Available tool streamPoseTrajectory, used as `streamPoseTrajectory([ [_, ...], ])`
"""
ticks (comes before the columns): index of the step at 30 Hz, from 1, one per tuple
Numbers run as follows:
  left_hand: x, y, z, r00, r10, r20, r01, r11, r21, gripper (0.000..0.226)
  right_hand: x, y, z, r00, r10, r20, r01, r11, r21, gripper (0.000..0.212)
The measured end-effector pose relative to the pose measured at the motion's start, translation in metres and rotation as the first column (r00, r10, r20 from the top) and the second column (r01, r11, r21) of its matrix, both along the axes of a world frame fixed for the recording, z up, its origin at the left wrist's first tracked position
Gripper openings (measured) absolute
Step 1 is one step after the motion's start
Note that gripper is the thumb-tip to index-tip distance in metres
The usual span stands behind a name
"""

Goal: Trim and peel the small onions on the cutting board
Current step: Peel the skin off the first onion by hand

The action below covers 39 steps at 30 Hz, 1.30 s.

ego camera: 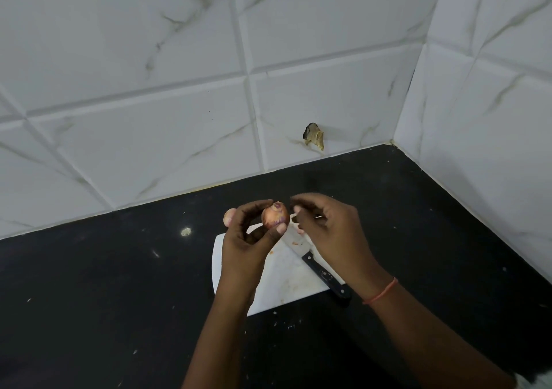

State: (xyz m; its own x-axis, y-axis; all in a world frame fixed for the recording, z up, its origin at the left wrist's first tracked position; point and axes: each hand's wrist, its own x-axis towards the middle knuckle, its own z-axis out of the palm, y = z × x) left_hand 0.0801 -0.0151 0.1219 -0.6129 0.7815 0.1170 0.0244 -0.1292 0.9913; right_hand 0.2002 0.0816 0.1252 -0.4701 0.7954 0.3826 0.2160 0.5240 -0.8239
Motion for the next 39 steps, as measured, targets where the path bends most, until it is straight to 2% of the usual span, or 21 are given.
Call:
streamPoseTrajectory([
  [3, 0.002, 0.001, 0.001, 1.0, 0.001, -0.023, 0.0, 1.0, 0.006, 0.038, -0.003, -0.004, 0.002, 0.998, 0.051, -0.028, -0.053, 0.997, -0.055, 0.018],
  [8, 0.002, 0.002, 0.002, 0.999, 0.011, -0.043, -0.011, 1.0, 0.005, 0.038, -0.004, -0.007, 0.0, 0.997, 0.056, -0.051, -0.056, 0.998, 0.004, 0.014],
  [16, 0.006, 0.0, -0.001, 1.0, 0.005, -0.026, -0.006, 1.0, -0.019, 0.038, -0.006, -0.004, 0.0, 0.999, -0.005, 0.032, 0.002, 0.996, 0.088, 0.008],
  [19, 0.01, 0.001, -0.003, 0.988, -0.021, 0.155, 0.024, 0.999, -0.021, 0.034, -0.006, -0.002, 0.002, 0.999, 0.012, -0.03, -0.015, 0.996, -0.091, 0.006],
  [22, 0.009, 0.005, -0.001, 0.923, -0.041, 0.382, 0.061, 0.997, -0.039, 0.026, -0.005, -0.001, 0.003, 0.997, 0.031, -0.068, -0.05, 0.948, -0.313, 0.006],
  [27, 0.01, 0.006, -0.001, 0.887, -0.071, 0.457, 0.084, 0.996, -0.01, 0.039, -0.003, -0.001, 0.004, 0.992, 0.01, -0.129, -0.065, 0.9, -0.43, 0.005],
  [29, 0.01, 0.008, 0.0, 0.831, -0.057, 0.554, 0.062, 0.998, 0.01, 0.031, -0.002, 0.0, 0.003, 0.983, -0.019, -0.184, -0.075, 0.869, -0.49, 0.007],
  [32, 0.008, 0.007, 0.002, 0.759, -0.046, 0.65, 0.041, 0.999, 0.023, 0.033, 0.0, 0.004, 0.002, 0.963, -0.11, -0.247, -0.055, 0.817, -0.575, 0.006],
  [36, 0.005, 0.005, 0.002, 0.769, -0.041, 0.637, 0.021, 0.999, 0.039, 0.034, 0.005, 0.008, -0.006, 0.979, -0.168, -0.117, 0.113, 0.919, -0.378, 0.002],
  [39, 0.004, 0.005, 0.0, 0.766, -0.061, 0.64, 0.022, 0.997, 0.068, 0.028, 0.004, 0.004, -0.008, 0.988, -0.113, -0.101, 0.083, 0.962, -0.261, 0.014],
])
